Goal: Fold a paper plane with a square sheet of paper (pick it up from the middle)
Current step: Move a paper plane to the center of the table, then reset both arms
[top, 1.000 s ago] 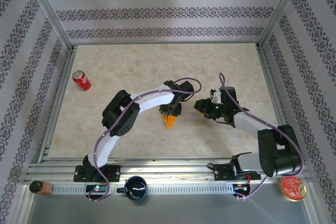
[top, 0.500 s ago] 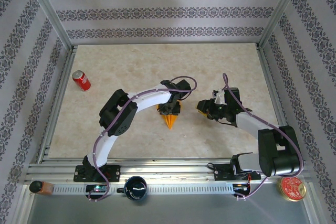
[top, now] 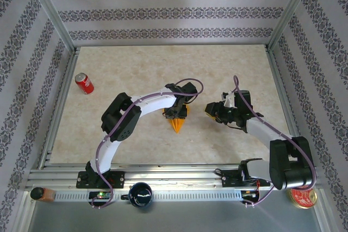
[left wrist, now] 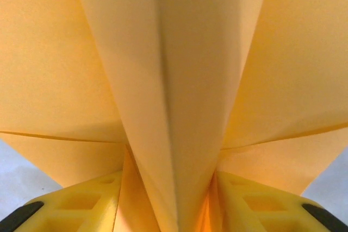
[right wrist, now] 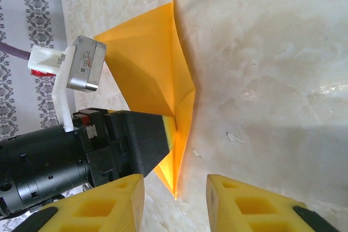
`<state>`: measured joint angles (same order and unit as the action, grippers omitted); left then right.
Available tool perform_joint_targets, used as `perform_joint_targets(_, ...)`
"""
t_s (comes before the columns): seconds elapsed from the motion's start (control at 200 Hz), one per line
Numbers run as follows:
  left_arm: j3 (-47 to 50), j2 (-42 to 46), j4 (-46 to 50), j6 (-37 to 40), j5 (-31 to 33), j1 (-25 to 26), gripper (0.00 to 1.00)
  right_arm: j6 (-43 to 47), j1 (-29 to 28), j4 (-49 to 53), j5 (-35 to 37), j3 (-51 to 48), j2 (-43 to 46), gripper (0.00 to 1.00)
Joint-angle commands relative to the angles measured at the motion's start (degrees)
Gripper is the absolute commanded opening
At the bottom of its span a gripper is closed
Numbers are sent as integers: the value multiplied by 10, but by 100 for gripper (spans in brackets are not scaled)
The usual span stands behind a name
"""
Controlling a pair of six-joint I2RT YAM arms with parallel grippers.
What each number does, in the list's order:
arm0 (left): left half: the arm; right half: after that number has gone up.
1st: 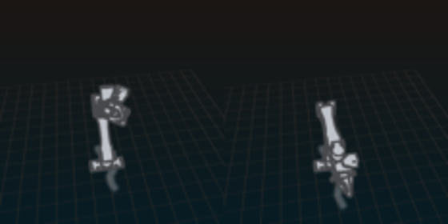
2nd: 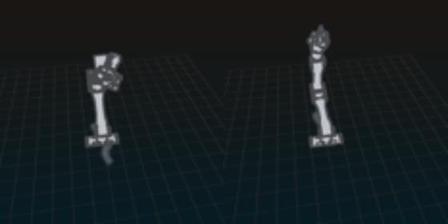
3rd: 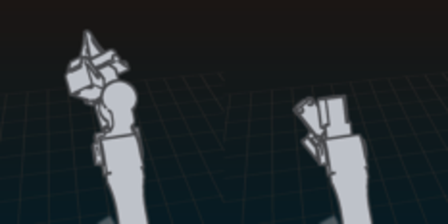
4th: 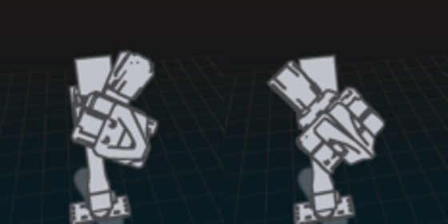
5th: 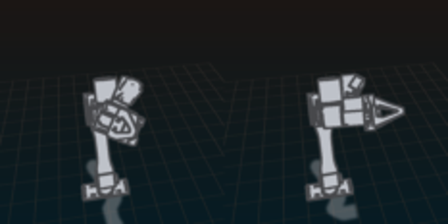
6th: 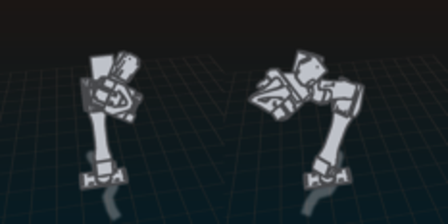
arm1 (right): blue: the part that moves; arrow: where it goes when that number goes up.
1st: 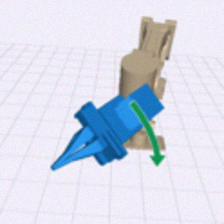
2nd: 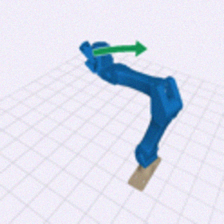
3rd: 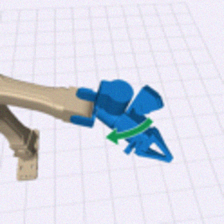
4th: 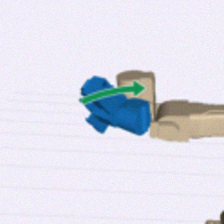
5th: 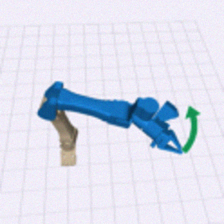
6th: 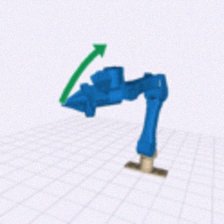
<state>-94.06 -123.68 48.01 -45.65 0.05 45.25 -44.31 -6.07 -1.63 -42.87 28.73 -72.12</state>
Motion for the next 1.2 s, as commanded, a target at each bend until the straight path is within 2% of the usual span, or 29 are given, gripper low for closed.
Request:
perform_joint_targets(0.0,3,34,-14,18,-1,-7,44,20,7,22,8,14,18,37)
perform_joint_targets(0.29,10,68,-10,23,8,-7,55,40,16,62,28,33,42,38)
perform_joint_targets(0.465,18,109,-13,31,24,-7,56,73,27,103,62,55,63,41)
perform_joint_targets(0.545,37,152,-33,47,52,-8,56,130,31,179,136,94,76,47)
perform_joint_targets(0.62,68,204,-61,68,85,-13,62,192,31,233,255,132,86,55)
perform_joint_targets(0.699,112,255,-91,93,126,-29,66,237,34,235,388,146,92,65)
perform_joint_targets(0.759,148,288,-106,108,145,-52,68,290,34,198,457,138,94,71)
perform_joint_targets(0.839,204,330,-131,128,169,-92,74,331,35,102,554,98,87,85)
perform_joint_targets(0.939,295,382,-202,167,198,-146,86,354,36,13,621,62,65,98)
perform_joint_targets(0.969,321,396,-224,174,205,-165,91,369,38,-27,616,48,57,98)
perform_joint_targets(1.029,372,419,-266,202,228,-201,100,413,40,-122,563,12,34,98)
perform_joint_targets(1.114,417,439,-297,242,281,-253,100,426,41,-255,526,-25,-17,97)
perform_joint_targets(1.194,459,452,-351,292,317,-292,100,451,43,-340,492,-27,-70,97)
